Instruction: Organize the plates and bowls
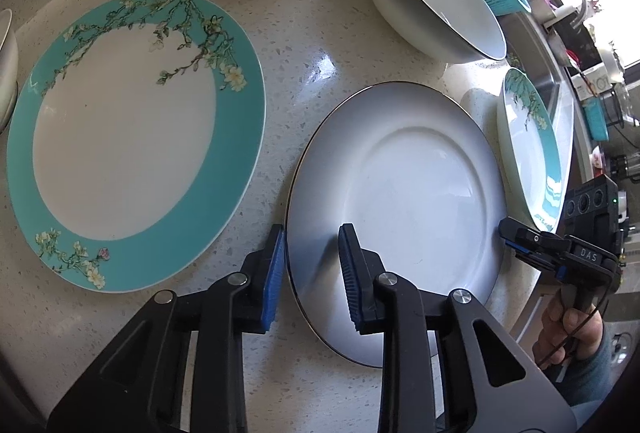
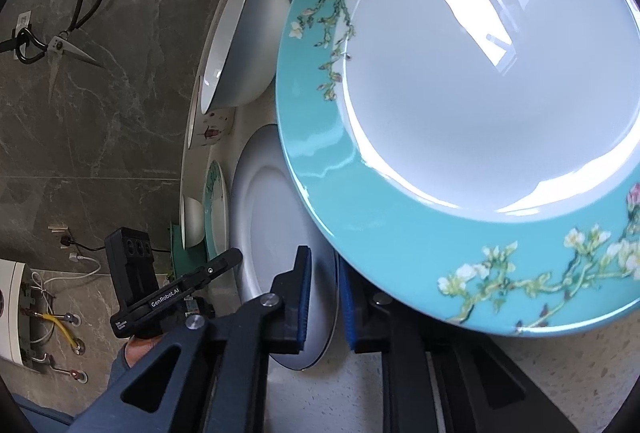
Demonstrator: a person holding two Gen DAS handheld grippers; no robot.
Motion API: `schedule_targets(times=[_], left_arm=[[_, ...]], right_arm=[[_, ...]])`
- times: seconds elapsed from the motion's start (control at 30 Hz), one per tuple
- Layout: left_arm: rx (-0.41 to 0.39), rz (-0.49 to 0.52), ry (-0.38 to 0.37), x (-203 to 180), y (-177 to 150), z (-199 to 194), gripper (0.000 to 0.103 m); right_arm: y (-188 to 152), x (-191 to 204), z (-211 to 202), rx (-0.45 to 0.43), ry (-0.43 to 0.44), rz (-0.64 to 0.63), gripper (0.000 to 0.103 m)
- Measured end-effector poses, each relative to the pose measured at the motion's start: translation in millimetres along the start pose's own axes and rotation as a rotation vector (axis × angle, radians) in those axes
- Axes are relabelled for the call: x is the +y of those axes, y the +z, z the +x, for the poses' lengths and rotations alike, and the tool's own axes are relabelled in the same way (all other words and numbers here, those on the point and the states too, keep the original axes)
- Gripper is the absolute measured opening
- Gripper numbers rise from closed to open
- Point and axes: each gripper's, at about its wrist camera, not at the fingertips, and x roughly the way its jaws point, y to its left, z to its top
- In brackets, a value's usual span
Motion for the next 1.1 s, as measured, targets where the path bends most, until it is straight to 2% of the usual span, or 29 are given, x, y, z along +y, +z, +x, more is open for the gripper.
schedule_targets(times=[0.17,0.33,1.1], left_arm=[[-0.007,-0.018,-0.02,7,-10,-4,0.021],[-0.011,-0.041,-0.044,17,-17,-6,0.02],[-0.03,-0.01,-0.08,21,-31,-11,0.017]], right_arm=[[1,8,1,-0.005,-0.041,-0.04,0.017],[2,9,2,0.007,-0.035,-0.047,0.017],[-3,17,-2,0.002,-0.088,-0.102,0.017]])
